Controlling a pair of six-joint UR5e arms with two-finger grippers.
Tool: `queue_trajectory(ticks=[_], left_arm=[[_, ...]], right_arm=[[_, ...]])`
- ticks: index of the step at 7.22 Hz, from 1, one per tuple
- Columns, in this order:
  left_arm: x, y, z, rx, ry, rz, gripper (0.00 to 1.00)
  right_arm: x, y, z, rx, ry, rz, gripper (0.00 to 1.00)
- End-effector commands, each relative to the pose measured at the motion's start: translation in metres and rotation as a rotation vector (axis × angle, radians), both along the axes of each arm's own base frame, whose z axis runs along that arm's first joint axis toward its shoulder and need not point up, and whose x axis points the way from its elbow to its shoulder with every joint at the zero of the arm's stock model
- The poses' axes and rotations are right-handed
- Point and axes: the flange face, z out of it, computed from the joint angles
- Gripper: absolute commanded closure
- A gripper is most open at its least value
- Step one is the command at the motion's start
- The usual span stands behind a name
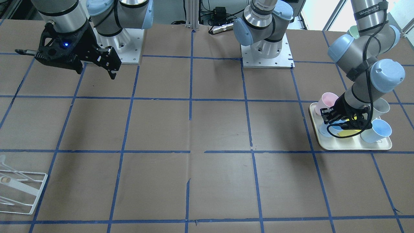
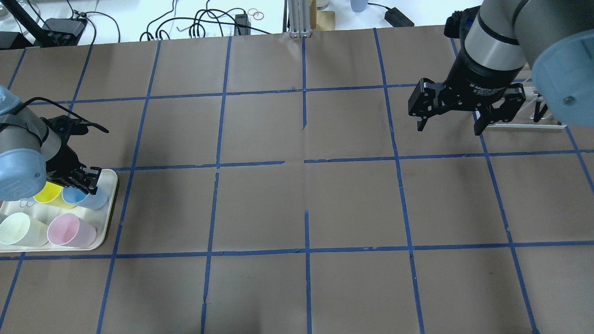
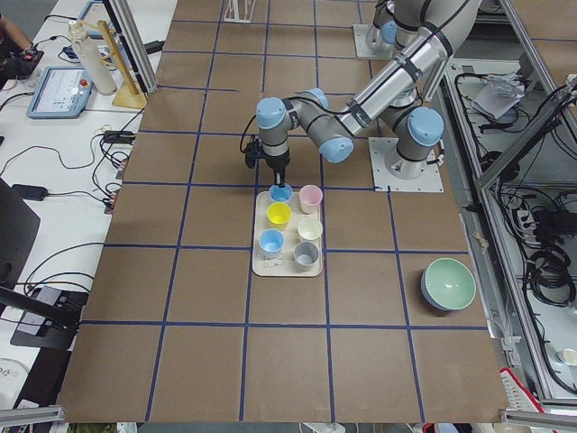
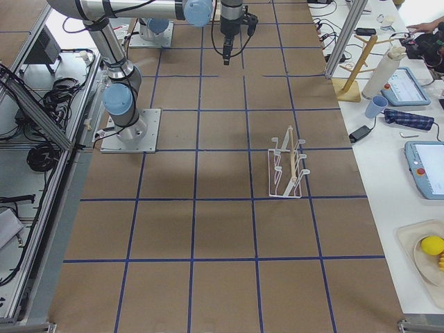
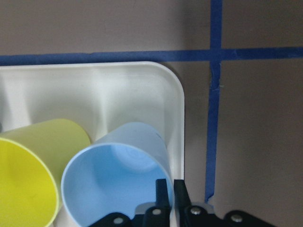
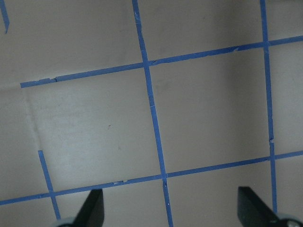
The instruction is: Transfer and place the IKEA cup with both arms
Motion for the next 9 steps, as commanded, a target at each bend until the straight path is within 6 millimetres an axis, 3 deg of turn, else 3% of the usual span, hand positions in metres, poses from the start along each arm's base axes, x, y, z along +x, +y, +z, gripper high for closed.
queue_trajectory(ticks=[1, 2, 3, 6, 7, 8, 9], left_arm=[[-0.002, -0.01, 0.013, -0.021, -0.014, -0.009, 0.0], [-0.003, -0.016, 0.034, -0.024, -0.013, -0.012, 0.0], [-0.02, -0.028, 0.064, -0.001, 0.001, -0.008, 0.0], [-0.133, -0.054, 0.174, -0.002, 0.003, 0.051, 0.0], [-0.167, -0.053, 0.195, -0.016, 0.002, 0.064, 0.0], [-0.207, -0.047, 0.22, -0.076, 0.106, 0.03, 0.0], [-0.228, -0.04, 0.231, -0.097, 0.114, 0.013, 0.0]], right_arm=[[-0.001, -0.001, 0.0, -0.004, -0.007, 0.003, 0.0], [-0.001, -0.001, 0.0, -0.002, -0.009, 0.0, 0.0], [-0.001, -0.001, 0.0, -0.002, -0.01, 0.002, 0.0], [-0.001, -0.001, -0.001, 0.002, -0.012, 0.005, 0.0], [0.0, -0.001, -0.001, 0.002, -0.016, 0.02, 0.0], [0.0, -0.001, -0.001, 0.002, -0.017, 0.029, 0.0], [0.0, -0.001, -0.001, -0.001, -0.019, 0.03, 0.0]])
